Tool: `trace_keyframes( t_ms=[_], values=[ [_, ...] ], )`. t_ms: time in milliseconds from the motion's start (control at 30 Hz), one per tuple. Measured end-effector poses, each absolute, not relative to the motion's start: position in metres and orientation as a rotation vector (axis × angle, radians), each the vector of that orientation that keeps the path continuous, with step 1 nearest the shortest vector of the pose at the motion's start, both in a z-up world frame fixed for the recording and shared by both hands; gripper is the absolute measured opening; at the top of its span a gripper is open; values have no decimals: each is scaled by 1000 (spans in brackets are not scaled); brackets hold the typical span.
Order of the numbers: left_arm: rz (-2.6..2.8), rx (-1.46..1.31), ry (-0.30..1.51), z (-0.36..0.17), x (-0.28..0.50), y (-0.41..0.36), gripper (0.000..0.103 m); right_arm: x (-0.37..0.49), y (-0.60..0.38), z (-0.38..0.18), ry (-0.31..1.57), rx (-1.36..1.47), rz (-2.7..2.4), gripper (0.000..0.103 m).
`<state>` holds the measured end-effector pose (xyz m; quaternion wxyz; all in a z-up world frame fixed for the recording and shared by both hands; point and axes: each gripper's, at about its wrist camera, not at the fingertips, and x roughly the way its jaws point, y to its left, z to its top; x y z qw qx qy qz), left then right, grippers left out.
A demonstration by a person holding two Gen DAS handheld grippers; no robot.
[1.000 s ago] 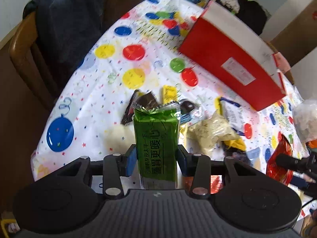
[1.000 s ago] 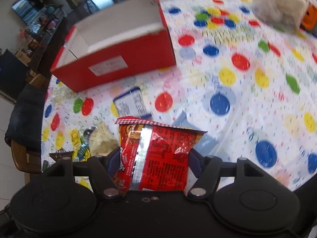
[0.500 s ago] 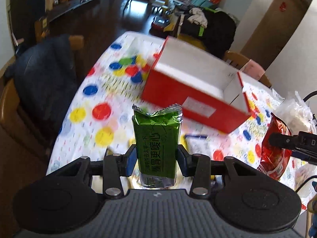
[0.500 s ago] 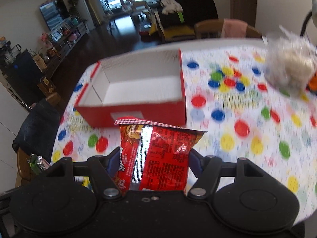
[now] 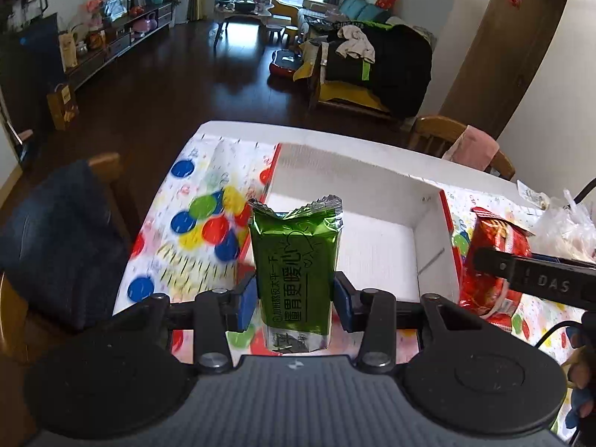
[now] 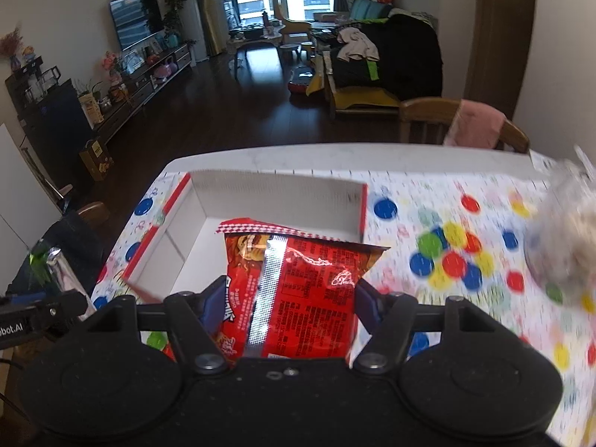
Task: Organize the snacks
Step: 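Carry both snacks into the red box and open both tools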
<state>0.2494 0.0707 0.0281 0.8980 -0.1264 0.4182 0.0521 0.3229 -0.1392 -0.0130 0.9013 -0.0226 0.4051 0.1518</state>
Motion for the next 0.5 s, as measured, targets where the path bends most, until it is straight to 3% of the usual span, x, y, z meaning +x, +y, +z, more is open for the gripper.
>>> trace_keyframes(
  t_ms=[500],
  values=[
    [127,-147,998,1,379,52,42,421,-111,-66,926,-189,394,68]
  ],
)
